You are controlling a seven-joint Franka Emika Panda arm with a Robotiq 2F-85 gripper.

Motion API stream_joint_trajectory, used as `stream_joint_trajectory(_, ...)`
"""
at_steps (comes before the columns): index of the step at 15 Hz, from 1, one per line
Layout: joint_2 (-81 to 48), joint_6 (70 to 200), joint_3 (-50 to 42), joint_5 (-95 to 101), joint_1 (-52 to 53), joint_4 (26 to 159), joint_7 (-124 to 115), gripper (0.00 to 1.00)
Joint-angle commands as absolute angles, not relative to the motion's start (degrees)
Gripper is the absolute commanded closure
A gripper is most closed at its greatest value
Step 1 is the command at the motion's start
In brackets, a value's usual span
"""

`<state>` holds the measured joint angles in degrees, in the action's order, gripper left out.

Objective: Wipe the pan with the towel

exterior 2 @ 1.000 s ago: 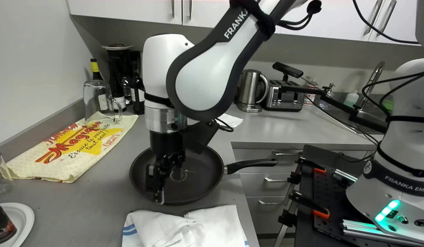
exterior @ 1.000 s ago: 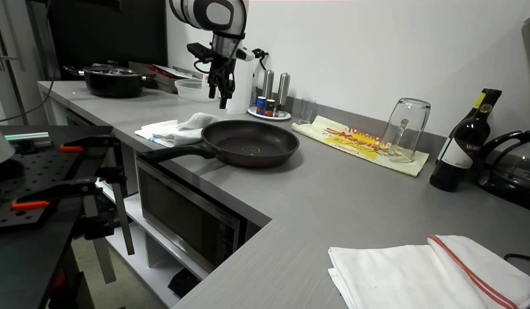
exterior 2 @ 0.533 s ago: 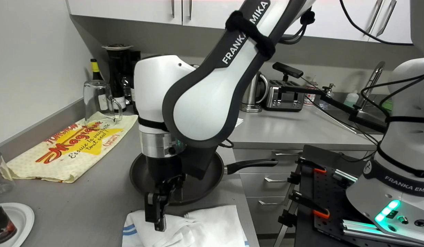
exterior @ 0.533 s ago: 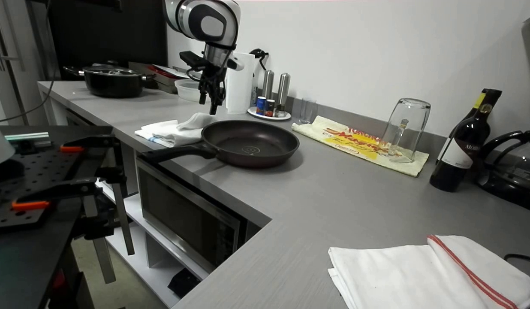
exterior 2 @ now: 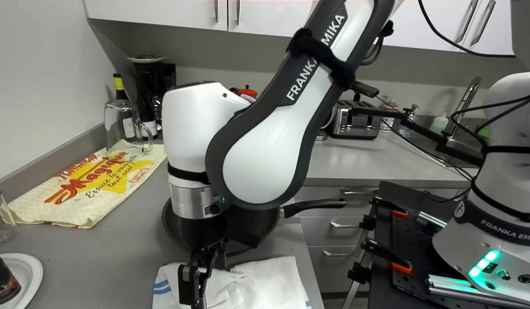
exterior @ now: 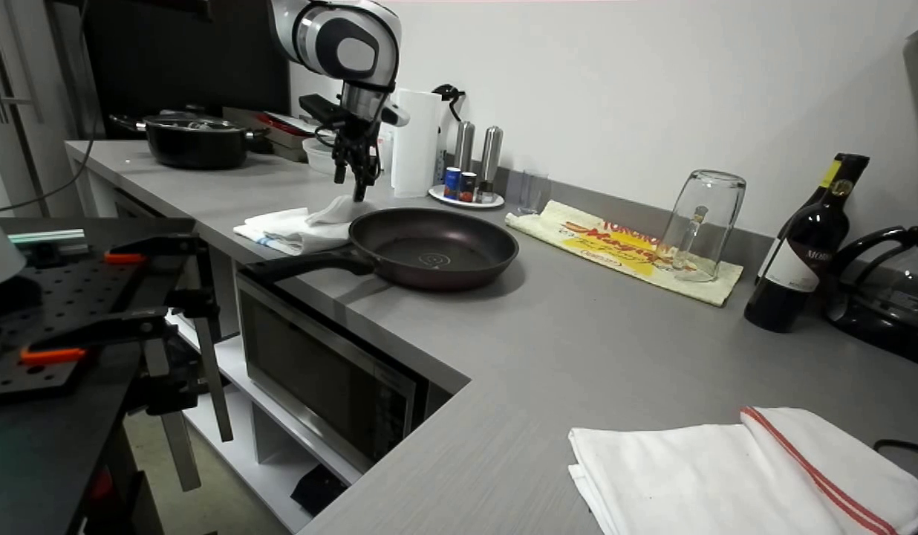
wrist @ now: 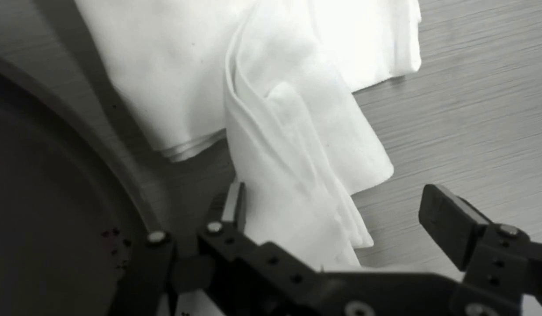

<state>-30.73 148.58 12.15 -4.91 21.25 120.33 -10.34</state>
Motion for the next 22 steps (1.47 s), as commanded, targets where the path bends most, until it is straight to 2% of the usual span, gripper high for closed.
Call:
stream_joint_trajectory(1,-33.6,153.2,10.6,-1.5,22.9,119.3,-11.3,0.0)
stream_joint_trajectory(7,-35.6,155.7,8.6,1.4,23.4,119.2,-11.2,0.0)
stream_joint_trajectory(8,-35.7,155.5,8.6,1.4,23.3,119.2,-11.1,0.03)
stream_joint_trajectory(9,-35.7,155.3,8.7,1.1,23.0,119.2,-11.0,0.26)
stream_joint_trajectory(11,-35.6,155.2,8.9,0.7,22.6,119.3,-10.9,0.29)
stream_joint_trajectory(20,-34.6,153.7,9.9,-0.8,20.9,119.6,-10.4,0.96)
stream_joint_trajectory(21,-34.1,153.3,10.2,-1.1,20.5,119.7,-10.2,0.99)
stream_joint_trajectory(22,-33.5,153.0,10.5,-1.3,20.2,119.9,-10.1,0.98)
